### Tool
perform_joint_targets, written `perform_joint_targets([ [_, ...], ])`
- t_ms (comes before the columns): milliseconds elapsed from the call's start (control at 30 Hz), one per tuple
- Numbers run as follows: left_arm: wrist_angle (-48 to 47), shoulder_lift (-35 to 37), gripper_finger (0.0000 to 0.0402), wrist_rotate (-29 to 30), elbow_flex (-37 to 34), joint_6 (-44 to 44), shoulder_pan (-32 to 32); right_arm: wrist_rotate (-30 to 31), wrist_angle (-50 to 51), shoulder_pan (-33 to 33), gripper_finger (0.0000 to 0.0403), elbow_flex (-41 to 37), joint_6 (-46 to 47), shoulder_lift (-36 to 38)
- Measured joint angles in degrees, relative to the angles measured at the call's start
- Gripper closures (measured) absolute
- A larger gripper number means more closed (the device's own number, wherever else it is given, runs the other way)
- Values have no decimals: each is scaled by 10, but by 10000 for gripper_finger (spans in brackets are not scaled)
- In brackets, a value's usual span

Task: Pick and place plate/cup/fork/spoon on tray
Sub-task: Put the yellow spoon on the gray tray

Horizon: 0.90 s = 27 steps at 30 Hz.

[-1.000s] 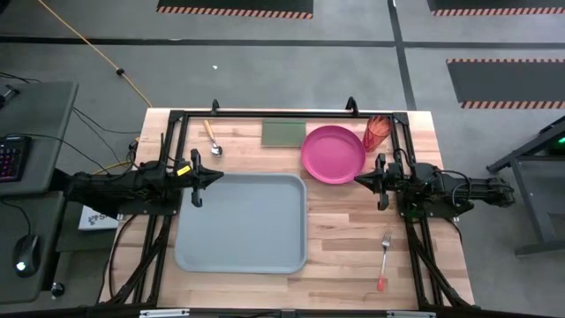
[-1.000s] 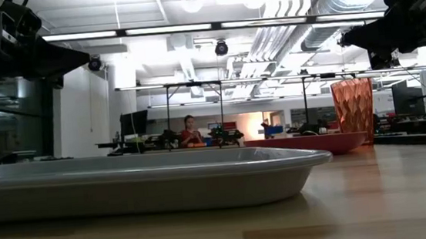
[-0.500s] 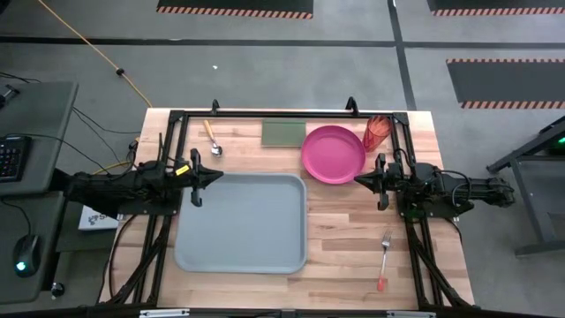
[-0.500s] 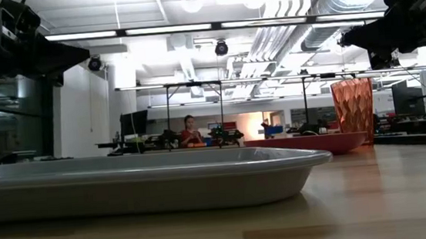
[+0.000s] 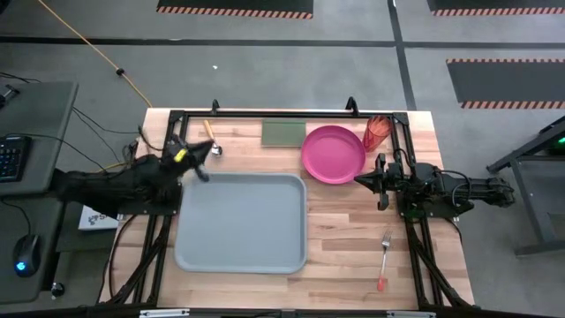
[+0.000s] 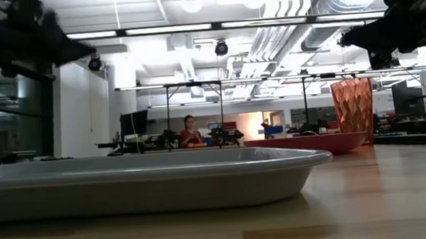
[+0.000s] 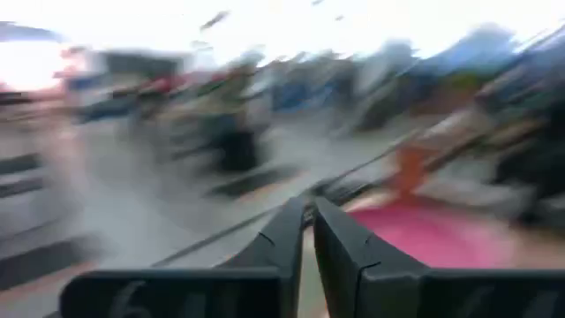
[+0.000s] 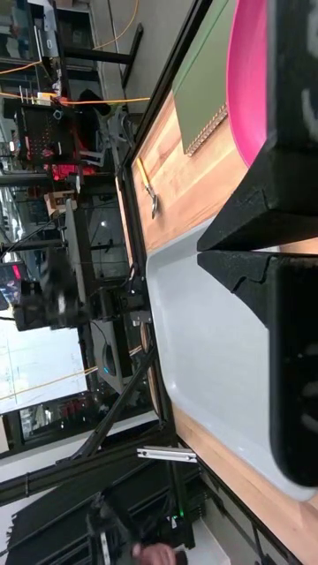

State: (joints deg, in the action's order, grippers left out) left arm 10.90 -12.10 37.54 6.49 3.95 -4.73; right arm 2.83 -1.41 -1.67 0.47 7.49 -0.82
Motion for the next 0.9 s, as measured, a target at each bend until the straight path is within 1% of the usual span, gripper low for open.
perform_joint_targets([
  [33,-35,-21,367,21,12,-7,-12,0,0,0,402,0,0,0],
  [67,-65,-45,358,28,25,-17,-26,0,0,0,402,0,0,0],
  [167,-142,-119,327,26,65,-75,-70,0,0,0,402,0,0,0],
  [267,-199,-199,293,7,87,-125,-113,0,0,0,402,0,0,0],
  [367,-235,-275,262,-12,99,-179,-162,0,0,0,402,0,0,0],
  [467,-241,-348,238,-76,110,-203,-216,0,0,0,402,0,0,0],
  [567,-241,-415,226,-128,134,-200,-266,0,0,0,402,0,0,0],
  [700,-252,-495,223,-180,176,-179,-321,0,0,0,402,0,0,0],
  [800,-277,-550,222,-210,208,-173,-348,0,0,0,402,0,0,0],
  [900,-298,-595,222,-225,231,-173,-363,0,0,0,402,0,0,0],
])
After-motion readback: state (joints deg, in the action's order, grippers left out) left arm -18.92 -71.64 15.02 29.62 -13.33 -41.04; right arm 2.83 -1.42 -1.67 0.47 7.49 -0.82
